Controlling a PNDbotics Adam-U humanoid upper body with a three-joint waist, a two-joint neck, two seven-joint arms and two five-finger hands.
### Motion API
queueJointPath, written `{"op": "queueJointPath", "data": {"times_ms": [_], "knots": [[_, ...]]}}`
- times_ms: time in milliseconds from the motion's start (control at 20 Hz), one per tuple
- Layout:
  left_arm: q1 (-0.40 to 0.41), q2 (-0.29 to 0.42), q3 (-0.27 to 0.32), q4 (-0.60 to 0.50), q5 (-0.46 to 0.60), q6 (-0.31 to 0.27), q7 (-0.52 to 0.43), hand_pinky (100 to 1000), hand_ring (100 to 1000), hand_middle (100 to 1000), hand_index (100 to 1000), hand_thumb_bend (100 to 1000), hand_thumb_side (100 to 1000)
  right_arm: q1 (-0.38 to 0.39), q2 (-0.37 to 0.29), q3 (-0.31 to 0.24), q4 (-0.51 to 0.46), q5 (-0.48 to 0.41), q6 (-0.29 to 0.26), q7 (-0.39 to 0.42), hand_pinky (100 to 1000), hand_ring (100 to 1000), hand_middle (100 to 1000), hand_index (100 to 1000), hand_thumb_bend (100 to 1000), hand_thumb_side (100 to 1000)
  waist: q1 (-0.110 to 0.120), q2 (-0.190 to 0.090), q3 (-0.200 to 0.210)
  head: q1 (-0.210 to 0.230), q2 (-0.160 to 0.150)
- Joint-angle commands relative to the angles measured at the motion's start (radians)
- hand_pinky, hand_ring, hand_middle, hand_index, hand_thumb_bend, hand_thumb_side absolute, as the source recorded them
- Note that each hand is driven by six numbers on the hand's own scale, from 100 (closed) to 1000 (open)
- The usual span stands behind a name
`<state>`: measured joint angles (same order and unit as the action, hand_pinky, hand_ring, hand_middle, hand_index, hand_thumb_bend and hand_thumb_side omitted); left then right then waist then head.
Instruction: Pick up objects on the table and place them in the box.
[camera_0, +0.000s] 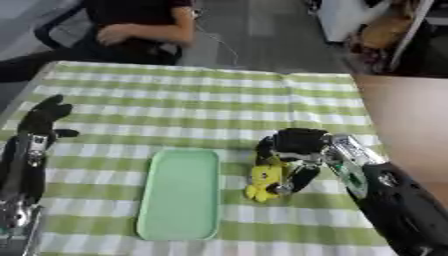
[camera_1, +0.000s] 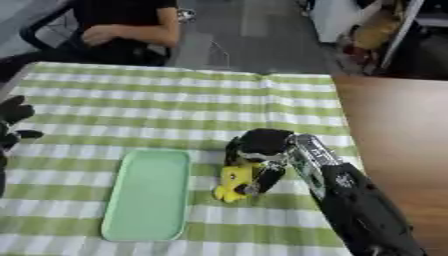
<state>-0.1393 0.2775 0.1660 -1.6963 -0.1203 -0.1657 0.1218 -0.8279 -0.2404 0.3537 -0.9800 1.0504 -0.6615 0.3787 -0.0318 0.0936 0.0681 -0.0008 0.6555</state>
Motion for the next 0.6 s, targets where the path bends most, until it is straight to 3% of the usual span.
{"op": "queueJointPath", "data": {"times_ms": [50, 350, 400, 600], "knots": [[-0.011, 0.007, -0.001, -0.024, -0.001, -0.001, 0.002, 622, 825, 898, 767, 676, 1000, -0.006, -0.015, -0.007, -0.001, 0.014, -0.007, -0.028, 100, 276, 421, 482, 242, 324, 0.005, -0.007, 0.0, -0.006, -0.011], [-0.01, 0.007, -0.001, -0.024, -0.002, 0.0, 0.003, 622, 826, 898, 767, 675, 1000, -0.005, -0.017, -0.009, 0.004, 0.014, -0.016, -0.059, 100, 229, 358, 431, 194, 317, 0.005, -0.008, 0.0, -0.005, -0.01], [-0.01, 0.007, -0.001, -0.024, -0.002, 0.0, 0.004, 621, 827, 898, 767, 676, 1000, -0.005, -0.017, -0.009, 0.004, 0.011, -0.018, -0.064, 100, 188, 313, 394, 134, 305, 0.005, -0.008, 0.0, -0.005, -0.01], [-0.01, 0.007, -0.002, -0.024, -0.002, 0.001, 0.004, 621, 827, 898, 767, 676, 1000, -0.005, -0.019, -0.009, 0.003, 0.002, -0.019, -0.083, 100, 129, 234, 334, 100, 296, 0.005, -0.008, -0.001, -0.004, -0.01]]}}
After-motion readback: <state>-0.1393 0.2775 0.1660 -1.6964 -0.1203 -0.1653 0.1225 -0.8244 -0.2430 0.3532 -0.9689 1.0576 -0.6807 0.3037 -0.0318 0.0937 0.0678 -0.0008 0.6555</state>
